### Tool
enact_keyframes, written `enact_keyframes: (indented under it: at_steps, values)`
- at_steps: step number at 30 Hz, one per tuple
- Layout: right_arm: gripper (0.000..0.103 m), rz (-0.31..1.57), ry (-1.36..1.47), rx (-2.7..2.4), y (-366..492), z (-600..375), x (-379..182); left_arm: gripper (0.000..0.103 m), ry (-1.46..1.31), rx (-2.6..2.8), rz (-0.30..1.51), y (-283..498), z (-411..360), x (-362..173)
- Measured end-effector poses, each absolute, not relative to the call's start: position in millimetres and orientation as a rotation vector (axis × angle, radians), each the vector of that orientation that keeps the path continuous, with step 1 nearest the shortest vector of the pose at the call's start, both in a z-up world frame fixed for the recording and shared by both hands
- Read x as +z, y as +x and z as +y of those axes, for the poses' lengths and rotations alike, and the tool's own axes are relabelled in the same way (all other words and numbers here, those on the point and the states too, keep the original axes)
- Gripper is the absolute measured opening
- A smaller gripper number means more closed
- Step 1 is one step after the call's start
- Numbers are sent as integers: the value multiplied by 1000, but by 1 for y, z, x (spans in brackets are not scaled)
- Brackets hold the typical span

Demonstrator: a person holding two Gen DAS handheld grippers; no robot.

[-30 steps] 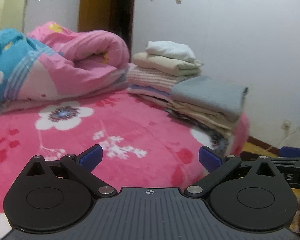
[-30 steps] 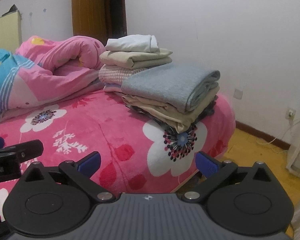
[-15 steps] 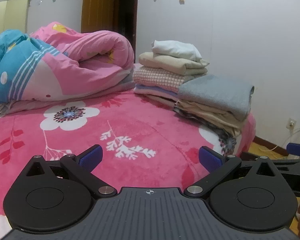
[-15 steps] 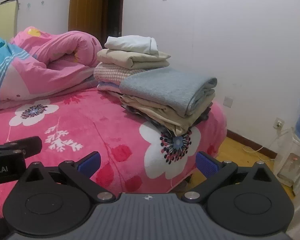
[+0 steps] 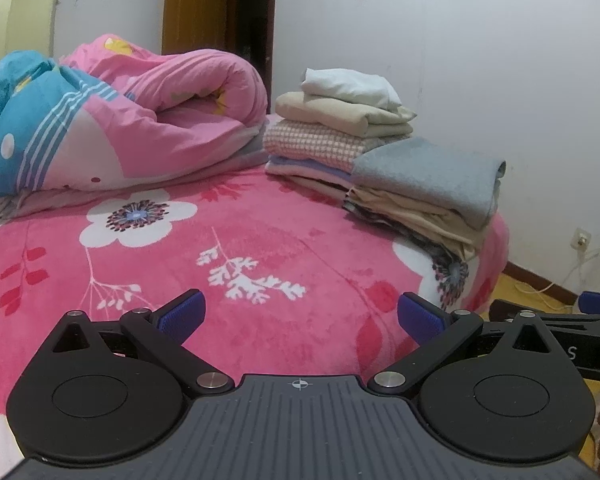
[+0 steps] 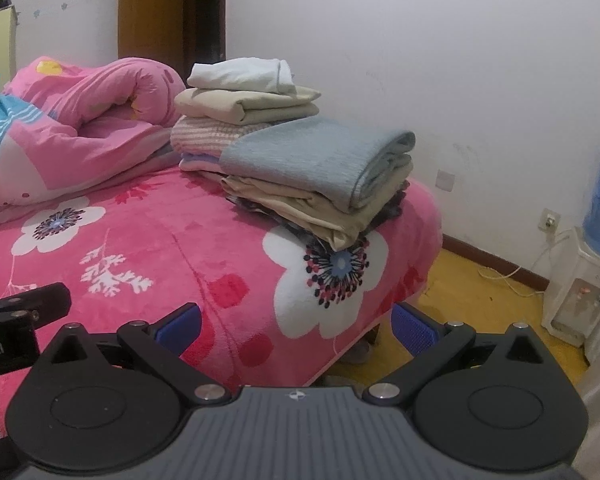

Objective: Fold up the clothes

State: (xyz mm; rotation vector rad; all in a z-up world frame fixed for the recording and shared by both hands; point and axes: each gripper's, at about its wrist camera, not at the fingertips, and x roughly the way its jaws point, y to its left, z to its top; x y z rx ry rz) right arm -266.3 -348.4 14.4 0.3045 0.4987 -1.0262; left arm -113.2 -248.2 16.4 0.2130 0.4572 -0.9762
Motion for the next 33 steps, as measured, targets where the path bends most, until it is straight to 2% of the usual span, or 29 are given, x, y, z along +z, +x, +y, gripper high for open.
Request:
enact_keyframes:
  at_steps: [33]
  values:
    - [103, 522, 366, -1045, -286, -363, 4, 103, 204, -977, 474, -122, -250, 17]
